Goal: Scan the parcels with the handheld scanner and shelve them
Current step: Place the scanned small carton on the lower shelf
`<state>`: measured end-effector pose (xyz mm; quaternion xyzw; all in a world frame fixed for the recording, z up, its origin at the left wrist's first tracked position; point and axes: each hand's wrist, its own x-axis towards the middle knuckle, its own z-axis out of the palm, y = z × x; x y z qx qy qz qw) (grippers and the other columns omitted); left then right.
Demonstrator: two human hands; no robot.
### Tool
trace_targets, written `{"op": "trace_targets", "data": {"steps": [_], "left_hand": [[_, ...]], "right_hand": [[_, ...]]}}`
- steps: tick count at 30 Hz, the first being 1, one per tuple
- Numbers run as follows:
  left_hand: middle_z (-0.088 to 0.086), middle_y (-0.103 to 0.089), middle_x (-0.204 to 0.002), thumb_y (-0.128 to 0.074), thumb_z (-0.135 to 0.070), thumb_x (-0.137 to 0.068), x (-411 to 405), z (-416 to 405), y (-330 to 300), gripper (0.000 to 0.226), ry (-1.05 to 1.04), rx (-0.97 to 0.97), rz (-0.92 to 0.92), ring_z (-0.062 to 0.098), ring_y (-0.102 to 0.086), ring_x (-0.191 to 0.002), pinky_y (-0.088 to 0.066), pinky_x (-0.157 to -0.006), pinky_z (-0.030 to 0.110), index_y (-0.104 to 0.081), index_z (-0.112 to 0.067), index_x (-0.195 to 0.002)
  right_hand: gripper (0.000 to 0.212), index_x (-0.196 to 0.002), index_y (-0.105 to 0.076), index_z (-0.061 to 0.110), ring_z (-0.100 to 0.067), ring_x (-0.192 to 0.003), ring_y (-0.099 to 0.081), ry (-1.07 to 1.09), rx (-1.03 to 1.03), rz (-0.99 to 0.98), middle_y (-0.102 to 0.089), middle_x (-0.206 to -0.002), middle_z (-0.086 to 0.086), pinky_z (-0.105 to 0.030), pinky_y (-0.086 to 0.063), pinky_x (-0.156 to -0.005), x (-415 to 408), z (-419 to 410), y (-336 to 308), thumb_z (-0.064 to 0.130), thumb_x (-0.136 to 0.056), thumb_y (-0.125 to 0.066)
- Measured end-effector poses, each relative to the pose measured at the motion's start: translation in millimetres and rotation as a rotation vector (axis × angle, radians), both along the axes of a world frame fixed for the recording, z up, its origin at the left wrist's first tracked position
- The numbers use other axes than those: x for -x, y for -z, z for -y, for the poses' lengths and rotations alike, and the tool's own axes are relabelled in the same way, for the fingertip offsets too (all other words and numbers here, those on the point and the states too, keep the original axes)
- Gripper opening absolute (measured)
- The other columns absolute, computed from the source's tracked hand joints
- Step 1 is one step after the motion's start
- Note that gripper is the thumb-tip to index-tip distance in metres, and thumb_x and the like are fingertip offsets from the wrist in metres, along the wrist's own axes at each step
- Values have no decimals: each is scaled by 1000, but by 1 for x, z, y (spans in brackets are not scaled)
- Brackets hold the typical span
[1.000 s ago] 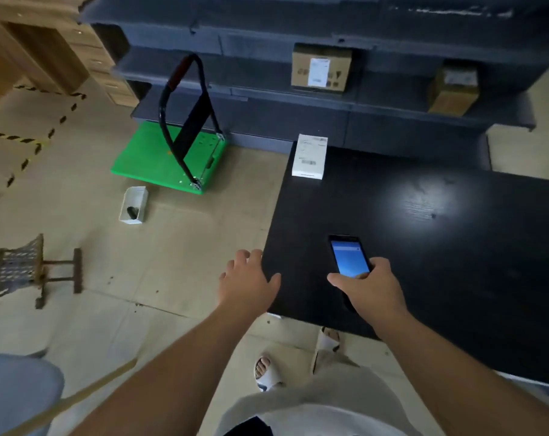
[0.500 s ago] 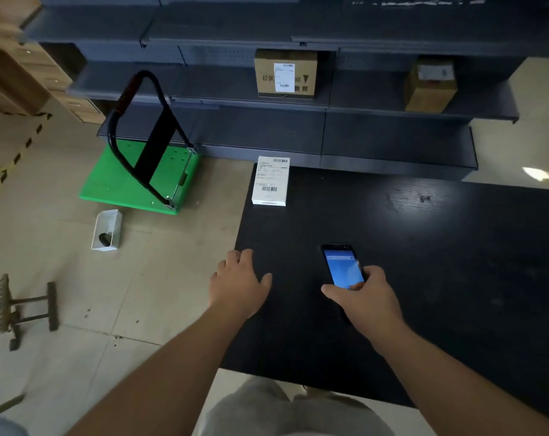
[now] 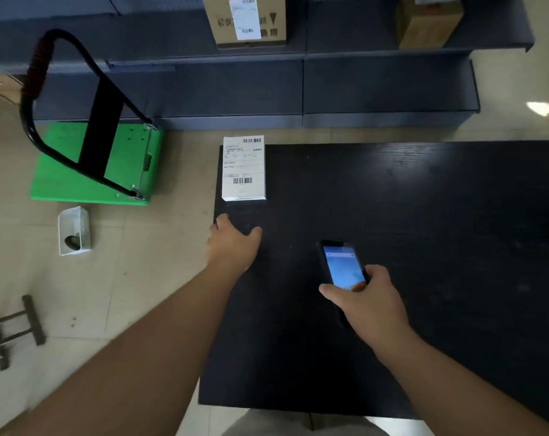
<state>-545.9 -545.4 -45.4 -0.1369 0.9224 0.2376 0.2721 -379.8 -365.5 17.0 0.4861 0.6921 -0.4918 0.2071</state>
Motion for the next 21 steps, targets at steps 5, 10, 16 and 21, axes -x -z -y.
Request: {"op": "trace_targets", "data": {"steps": [5,10,16,21], "left_hand": [[16,-35,-157,-70,-51,-93,39,-14,24,90,-47,27,-54,40,-38,-144,-36,-115,48,-26,-7,-159],[12,-28,-163,-72,-60,-89,66,-23,46,105,-130,25,-44,37,-34,-148,-33,-117,48,-19,-7,-163],[10,-35,-156,-72,-73,-79,86,-34,66,112,-205,63,-33,34,-36,-143,-34,-119,48,-27,-6,-157],[9,-34,-156,-79,-68,-78,86,-35,67,112,-251,41,-34,32,-35,-144,-37,-118,51,-28,-5,-156]], "right_hand": [[72,-130,-48,26,-12,-85,-66,48,22,14,-65,-100,4,-30,-52,-65,22,5,19,44,-75,-90],[78,-137,-46,25,-6,-85,-62,78,37,23,-62,-101,8,-24,-45,-62,38,7,32,46,-76,-90],[83,-144,-43,25,-1,-83,-56,159,58,11,-57,-102,13,-18,-38,-58,43,5,43,46,-78,-89],[87,-148,-41,24,-1,-84,-55,195,63,-6,-55,-103,13,-18,-38,-59,39,2,46,46,-79,-89]]}}
